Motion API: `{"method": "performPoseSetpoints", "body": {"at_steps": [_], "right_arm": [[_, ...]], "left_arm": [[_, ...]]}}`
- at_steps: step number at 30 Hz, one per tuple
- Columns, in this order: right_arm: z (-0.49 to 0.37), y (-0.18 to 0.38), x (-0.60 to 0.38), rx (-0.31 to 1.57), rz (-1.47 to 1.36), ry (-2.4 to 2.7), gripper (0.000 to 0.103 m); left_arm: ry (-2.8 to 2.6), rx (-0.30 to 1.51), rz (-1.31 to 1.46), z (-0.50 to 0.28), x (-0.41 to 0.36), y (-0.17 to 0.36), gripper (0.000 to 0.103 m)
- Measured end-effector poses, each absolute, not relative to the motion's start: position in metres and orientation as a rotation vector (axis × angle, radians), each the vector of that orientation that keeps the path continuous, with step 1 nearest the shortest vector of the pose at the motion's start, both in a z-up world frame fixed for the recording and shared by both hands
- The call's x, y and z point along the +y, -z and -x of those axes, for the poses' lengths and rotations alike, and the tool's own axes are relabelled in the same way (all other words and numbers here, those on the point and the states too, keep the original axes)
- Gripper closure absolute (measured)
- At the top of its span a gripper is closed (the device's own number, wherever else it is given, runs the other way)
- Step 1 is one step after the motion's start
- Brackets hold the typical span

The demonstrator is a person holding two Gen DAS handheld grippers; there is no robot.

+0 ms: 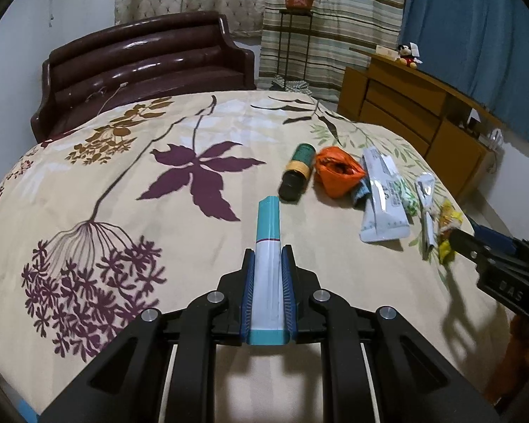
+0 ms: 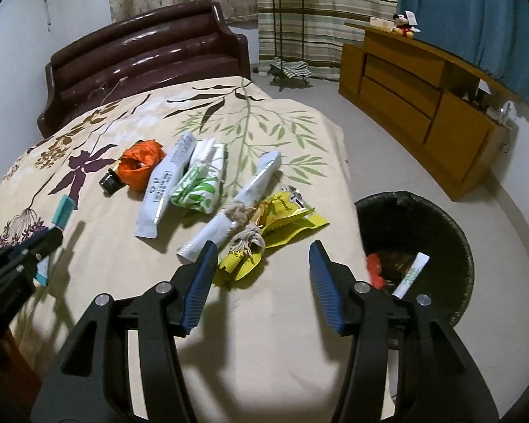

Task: Collect trash
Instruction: 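Grasp the yellow twine-tied wrapper with the right gripper while the left holds the teal tube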

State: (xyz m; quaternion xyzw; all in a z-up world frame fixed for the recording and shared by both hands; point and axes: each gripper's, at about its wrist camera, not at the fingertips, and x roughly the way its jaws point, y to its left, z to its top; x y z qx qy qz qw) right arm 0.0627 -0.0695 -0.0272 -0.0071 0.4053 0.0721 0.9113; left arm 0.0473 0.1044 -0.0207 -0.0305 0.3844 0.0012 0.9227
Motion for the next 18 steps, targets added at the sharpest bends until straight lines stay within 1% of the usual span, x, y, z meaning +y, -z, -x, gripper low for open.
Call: {"method": "performPoseSetpoints", "body": {"at_steps": [13,15,16,18], "right_arm": [[-0.081,0.029,-0.065,0.870,-0.046,-0.154,0.051],[-0.083,0.031,-0.065,0.877,-0.063,-0.153,0.057],[-0.084,0.032,-0.065,0.881,-0.069,-0.156,0.057],[-0.086,0.034,-0.064,0.890,-0.076,-0.163,0.067]], "left_arm": [[-0.033,0.795,0.091,-0.055,0.126,0.022,0.087],[-0.033,0.799,0.093,-0.057,0.127,0.023,0.087],[-0.033,0.800,0.094,-0.057,0.128,0.023,0.087],[-0.029,0.804,0.094,-0.059,0.127,0.024,0.087]]}}
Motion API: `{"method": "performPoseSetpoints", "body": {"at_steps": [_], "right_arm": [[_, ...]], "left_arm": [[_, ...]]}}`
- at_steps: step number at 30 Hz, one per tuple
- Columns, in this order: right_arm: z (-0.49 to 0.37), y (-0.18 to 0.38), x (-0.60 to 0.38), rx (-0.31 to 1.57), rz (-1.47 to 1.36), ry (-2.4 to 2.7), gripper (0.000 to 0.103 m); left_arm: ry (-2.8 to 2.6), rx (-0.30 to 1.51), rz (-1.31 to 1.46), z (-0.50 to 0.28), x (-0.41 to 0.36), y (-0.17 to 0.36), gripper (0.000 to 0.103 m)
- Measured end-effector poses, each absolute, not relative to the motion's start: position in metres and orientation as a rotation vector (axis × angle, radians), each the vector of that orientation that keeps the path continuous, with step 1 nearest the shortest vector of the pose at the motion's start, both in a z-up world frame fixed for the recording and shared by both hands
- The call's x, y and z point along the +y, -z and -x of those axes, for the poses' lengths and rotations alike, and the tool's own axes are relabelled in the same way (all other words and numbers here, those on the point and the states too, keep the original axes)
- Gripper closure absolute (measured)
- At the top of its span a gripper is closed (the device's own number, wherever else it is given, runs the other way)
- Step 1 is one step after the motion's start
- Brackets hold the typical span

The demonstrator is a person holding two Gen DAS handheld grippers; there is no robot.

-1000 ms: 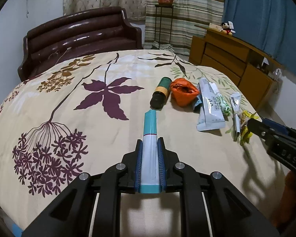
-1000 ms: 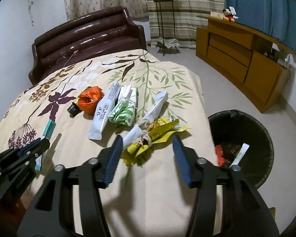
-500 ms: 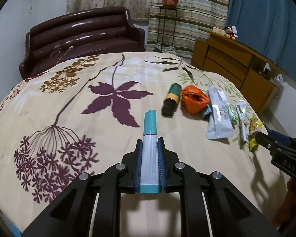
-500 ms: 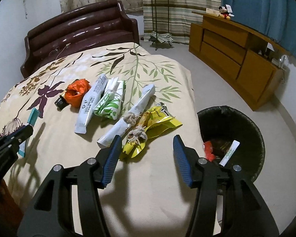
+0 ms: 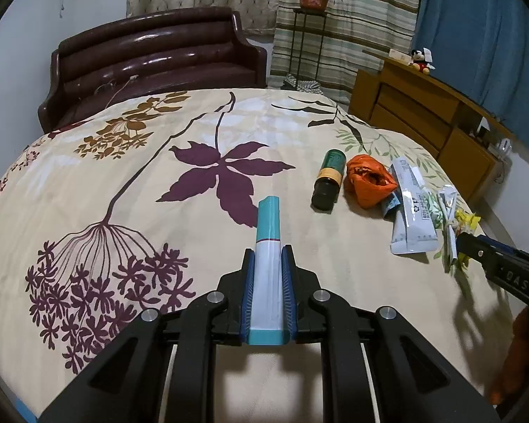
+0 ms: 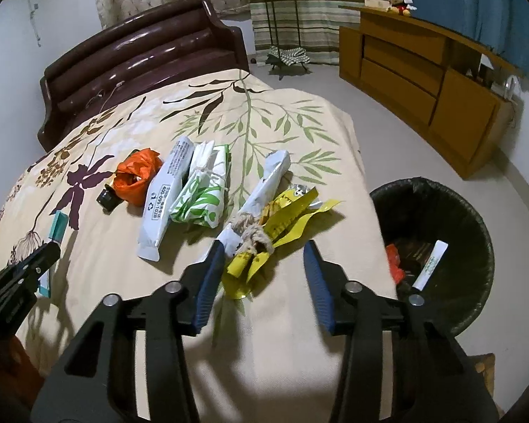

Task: Collect trash
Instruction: 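Grasp the yellow twine-tied wrapper with the right gripper while the left holds the teal tube, then carry both items over the bin and open both grippers to drop them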

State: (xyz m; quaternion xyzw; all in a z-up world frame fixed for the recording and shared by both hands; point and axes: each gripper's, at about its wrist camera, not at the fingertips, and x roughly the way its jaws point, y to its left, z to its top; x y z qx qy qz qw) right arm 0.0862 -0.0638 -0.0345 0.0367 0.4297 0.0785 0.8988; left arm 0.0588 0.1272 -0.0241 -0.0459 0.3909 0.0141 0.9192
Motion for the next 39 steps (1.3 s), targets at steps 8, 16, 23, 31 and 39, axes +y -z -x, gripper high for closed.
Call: {"method": "performPoseSetpoints", "body": {"at_steps": [8,16,23,31,39], "right_arm": [[-0.089,0.036,-0.059,0.889,-0.053,-0.198,0.088],[-0.092,0.034,-0.068,0.888,-0.061,-0.186,0.077],[-0.105,0.034,-0.067,0.888,-0.075,-0.180,0.071],[-0.107,0.039,-0.067,0.886,-0.051,-0.178,0.083],[-0.099,0.032,-0.077,0.848,-0.038,-0.170,0.084]], "left_arm": [[-0.026,0.810,0.099,-0.064,0.127,0.026,0.087],[-0.035,0.811,0.099,-0.069,0.130,0.027,0.087],[-0.035,0.812,0.099,-0.069,0.130,0.026,0.087],[-0.037,0.812,0.096,-0.070,0.130,0.026,0.087],[-0.043,0.795,0.088,-0.068,0.126,0.022,0.087]]}}
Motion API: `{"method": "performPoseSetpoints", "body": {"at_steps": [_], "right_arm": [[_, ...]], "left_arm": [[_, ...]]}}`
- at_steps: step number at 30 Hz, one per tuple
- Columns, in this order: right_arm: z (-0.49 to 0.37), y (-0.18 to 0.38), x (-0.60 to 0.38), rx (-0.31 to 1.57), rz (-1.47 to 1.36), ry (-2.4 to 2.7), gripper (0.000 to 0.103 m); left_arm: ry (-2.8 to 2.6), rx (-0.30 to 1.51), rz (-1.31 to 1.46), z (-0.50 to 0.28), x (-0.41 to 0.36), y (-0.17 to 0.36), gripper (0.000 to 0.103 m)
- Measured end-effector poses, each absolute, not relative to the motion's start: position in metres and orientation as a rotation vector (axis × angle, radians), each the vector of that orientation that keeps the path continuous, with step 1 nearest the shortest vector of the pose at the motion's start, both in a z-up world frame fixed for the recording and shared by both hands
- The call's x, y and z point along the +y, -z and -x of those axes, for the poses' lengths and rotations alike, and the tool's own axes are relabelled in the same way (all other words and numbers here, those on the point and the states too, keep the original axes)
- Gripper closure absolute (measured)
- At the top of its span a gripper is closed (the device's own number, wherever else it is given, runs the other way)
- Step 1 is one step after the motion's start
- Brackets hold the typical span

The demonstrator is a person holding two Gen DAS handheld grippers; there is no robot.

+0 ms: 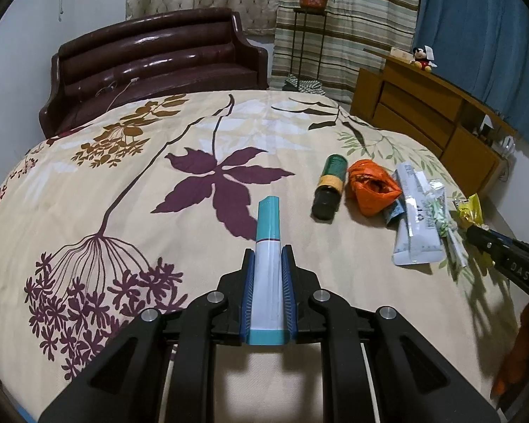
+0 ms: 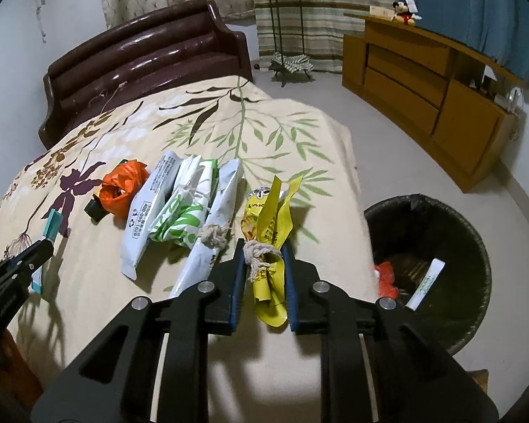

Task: Collect trash
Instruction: 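Carry both items over the bin and open both grippers to drop them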

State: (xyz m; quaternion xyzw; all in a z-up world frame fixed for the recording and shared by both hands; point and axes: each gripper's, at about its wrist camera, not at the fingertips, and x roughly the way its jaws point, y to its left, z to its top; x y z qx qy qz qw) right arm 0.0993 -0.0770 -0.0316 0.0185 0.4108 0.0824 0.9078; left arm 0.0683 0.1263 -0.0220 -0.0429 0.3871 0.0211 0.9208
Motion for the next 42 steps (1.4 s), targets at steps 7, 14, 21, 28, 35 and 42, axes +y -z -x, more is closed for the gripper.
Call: {"method": "performPoseSetpoints", "body": {"at_steps": [7,14,21,28,35,42], "right_arm": [[-0.087,0.019,-0.099,0.790,-0.024,-0.138,0.084],[-0.075,0.010,-0.132,0.741,-0.015,-0.076,0.084],[-0.068,0.008,-0.178,0.715,-0.032,0.006,0.084],[-0.062,0.012,-0.219,0.705,-0.065,0.066,0.084],[-0.064,0.020,-0.248,0.697,-0.093,0.097,0.084],[-0.072,0.030,-0.267,0.696,-0.114,0.108,0.084]], "left_arm": [[0.018,0.764,0.062,-0.064,0.096,0.012,0.087],[0.122,0.733,0.019,-0.064,0.047,0.000,0.087],[0.222,0.696,-0.033,-0.068,-0.009,-0.009,0.087],[0.297,0.677,-0.075,-0.072,-0.063,-0.009,0.087],[0.338,0.680,-0.126,-0.080,-0.110,-0.001,0.087],[0.355,0.685,-0.165,-0.094,-0.144,0.005,0.087]]}}
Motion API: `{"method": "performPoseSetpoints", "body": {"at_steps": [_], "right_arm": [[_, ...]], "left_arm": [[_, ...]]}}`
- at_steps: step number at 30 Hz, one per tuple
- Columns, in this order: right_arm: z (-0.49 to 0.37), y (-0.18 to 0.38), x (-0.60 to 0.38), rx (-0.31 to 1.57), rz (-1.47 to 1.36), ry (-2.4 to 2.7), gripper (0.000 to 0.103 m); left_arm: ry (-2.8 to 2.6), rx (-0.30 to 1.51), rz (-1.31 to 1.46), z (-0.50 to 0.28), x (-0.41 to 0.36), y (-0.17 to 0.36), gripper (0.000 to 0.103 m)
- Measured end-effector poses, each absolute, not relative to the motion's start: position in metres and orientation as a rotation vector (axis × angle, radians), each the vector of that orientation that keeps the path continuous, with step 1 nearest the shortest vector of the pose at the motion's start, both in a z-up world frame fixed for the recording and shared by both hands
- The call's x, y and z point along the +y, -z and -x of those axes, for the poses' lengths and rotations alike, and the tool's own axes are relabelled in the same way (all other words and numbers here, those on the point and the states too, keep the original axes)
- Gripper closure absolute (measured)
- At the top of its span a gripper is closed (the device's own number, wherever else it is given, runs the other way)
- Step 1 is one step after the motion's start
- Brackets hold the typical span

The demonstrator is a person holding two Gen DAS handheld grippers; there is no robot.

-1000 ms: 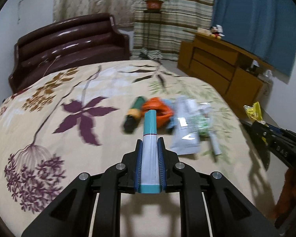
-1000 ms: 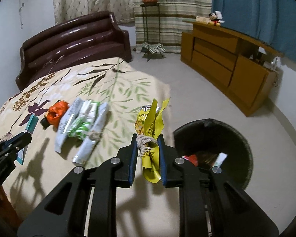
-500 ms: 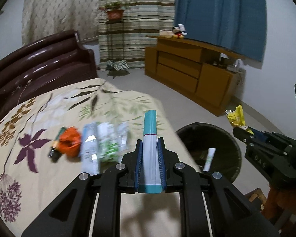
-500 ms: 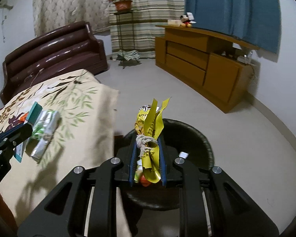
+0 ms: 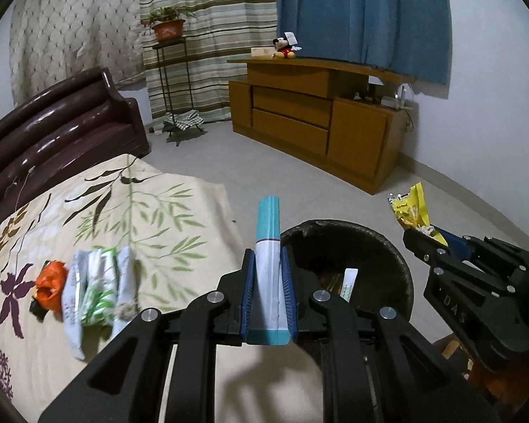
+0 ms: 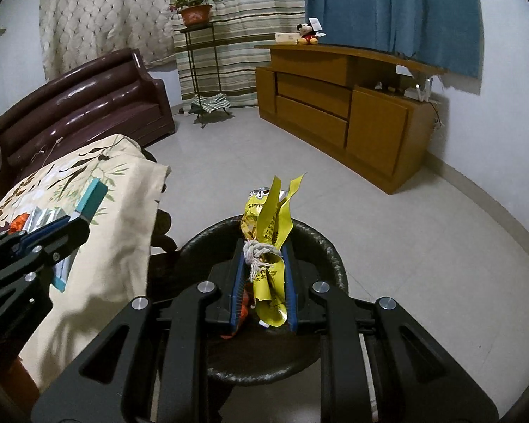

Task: Collect trash
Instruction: 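Carry both items over the bin and open both grippers to drop them, then move both open grippers back over the remaining trash on the bed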

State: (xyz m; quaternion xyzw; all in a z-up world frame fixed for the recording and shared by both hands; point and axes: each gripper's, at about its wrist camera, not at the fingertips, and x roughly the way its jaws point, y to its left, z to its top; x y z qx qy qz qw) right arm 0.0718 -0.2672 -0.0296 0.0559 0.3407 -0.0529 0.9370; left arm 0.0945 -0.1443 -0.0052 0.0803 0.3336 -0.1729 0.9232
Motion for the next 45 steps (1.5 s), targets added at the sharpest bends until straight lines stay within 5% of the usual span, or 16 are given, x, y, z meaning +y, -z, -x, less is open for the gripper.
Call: {"method": "performPoseSetpoints", "body": {"at_steps": [23,27,31,37,45], "right_arm": [[-0.104,0.049,-0.285,0.706,-0.139,0.092,0.082],[-0.106,0.050,-0.286,0.708,-0.148,0.095,0.076],[-0.104,0.050,-0.288,0.704,-0.155,0.102,0.073],[-0.100,0.049,-0.290,0.688,-0.160,0.128,0.055],[-0.095,0.048,-0.291,0.687,-0.158,0.140,0.042]], "left_arm": [[0.343,0.709,-0.202,-0.128,-0.180,0.017,0.082],[0.334,0.702,-0.195,-0.129,-0.180,0.017,0.061],[0.321,0.698,-0.188,-0.129,-0.176,0.015,0.049],[0.294,0.691,-0.168,-0.128,-0.169,0.011,0.035],[0.266,0.678,-0.147,-0.124,-0.153,0.004,0.033]]}}
